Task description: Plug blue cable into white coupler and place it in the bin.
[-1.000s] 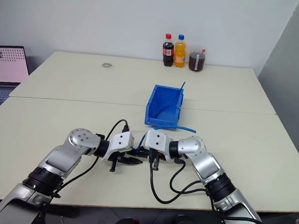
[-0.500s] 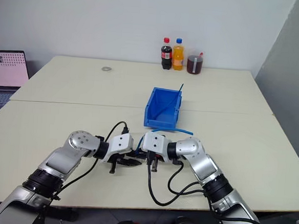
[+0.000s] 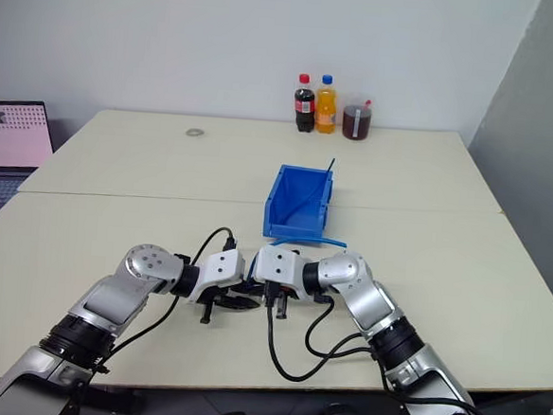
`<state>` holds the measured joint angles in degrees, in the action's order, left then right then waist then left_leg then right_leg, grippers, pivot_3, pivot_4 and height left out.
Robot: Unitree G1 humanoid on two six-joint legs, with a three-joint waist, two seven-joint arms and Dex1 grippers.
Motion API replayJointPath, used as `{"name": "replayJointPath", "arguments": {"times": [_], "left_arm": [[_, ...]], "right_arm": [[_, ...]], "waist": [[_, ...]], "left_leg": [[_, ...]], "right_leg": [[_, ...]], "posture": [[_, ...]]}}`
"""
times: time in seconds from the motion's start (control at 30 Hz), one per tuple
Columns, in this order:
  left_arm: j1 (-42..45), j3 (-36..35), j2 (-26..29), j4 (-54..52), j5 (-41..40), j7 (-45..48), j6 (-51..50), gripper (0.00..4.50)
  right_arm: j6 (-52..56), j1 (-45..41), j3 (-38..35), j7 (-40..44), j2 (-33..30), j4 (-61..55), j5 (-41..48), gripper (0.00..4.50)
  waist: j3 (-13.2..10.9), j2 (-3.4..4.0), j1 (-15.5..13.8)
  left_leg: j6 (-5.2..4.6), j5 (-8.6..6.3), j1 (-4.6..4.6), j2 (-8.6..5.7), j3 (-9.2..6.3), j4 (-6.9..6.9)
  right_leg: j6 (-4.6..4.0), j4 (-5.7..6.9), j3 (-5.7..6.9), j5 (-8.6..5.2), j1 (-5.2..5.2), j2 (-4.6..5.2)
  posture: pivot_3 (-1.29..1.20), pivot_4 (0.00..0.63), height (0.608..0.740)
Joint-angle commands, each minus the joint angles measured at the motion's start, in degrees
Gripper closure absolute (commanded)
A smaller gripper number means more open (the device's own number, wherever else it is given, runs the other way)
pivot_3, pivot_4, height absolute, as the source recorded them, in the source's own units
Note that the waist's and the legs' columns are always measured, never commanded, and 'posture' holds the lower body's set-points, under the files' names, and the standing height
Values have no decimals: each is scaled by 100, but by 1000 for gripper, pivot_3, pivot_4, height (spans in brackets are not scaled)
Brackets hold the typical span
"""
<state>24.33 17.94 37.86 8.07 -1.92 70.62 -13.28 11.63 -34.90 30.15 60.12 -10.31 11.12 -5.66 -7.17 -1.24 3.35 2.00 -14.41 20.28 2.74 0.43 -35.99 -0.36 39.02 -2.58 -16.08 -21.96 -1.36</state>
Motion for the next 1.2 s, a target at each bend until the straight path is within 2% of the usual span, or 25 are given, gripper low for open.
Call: {"name": "replayJointPath", "arguments": {"times": [0.03, 0.17, 0.37, 0.77, 1.1, 1.17, 1.2], "left_arm": [[74, 77, -160, -171, -28, -21, 131, 3717], [71, 66, -162, -150, -19, -30, 152, 3717], [88, 63, -163, -120, -7, -31, 186, 3717], [81, 12, -156, -47, 8, -47, 280, 3717], [-9, -238, -282, -10, -110, -308, 354, 3717], [-64, -346, -317, -19, -169, -412, 309, 3014], [-104, -364, -295, -23, -170, -407, 335, 2850]], "right_arm": [[426, 441, 1216, 410, 13, 877, -589, 4392], [561, 496, 1271, 439, 1, 930, -688, 4392], [622, 526, 1170, 505, -81, 919, -673, 4392], [623, 627, 914, 595, -530, 731, -612, 4392], [844, 599, 549, 285, -274, 434, -226, 4392], [844, 566, 498, 280, -287, 394, -171, 4392], [851, 556, 462, 272, -290, 365, -140, 4392]], "waist": [[3, 3, 0], [7, 5, 2], [13, 11, 2], [17, 25, -11], [0, 23, -17], [-16, 23, -19], [-25, 23, -22]], "left_leg": [[0, 0, -6, 1, -1, 3], [1, -1, -42, 2, -4, 17], [3, -3, -44, 2, -10, 20], [16, -10, -44, -5, -9, 22], [28, -21, -40, -3, -9, 22], [28, -21, -39, -2, -10, 22], [28, -21, -39, 0, -12, 22]], "right_leg": [[-2, 0, 0, -1, 4, 0], [-32, 0, -3, -26, 32, 8], [-44, -1, 0, -34, 34, 11], [-30, -8, 8, -54, 19, 42], [-10, -14, 6, -68, 23, 56], [-10, -15, 7, -68, 22, 62], [-10, -14, 7, -68, 22, 64]], "posture": [[0, 150, 740], [0, 150, 740], [0, 150, 740], [0, 150, 740], [0, 150, 740], [0, 150, 740], [0, 150, 740]]}}
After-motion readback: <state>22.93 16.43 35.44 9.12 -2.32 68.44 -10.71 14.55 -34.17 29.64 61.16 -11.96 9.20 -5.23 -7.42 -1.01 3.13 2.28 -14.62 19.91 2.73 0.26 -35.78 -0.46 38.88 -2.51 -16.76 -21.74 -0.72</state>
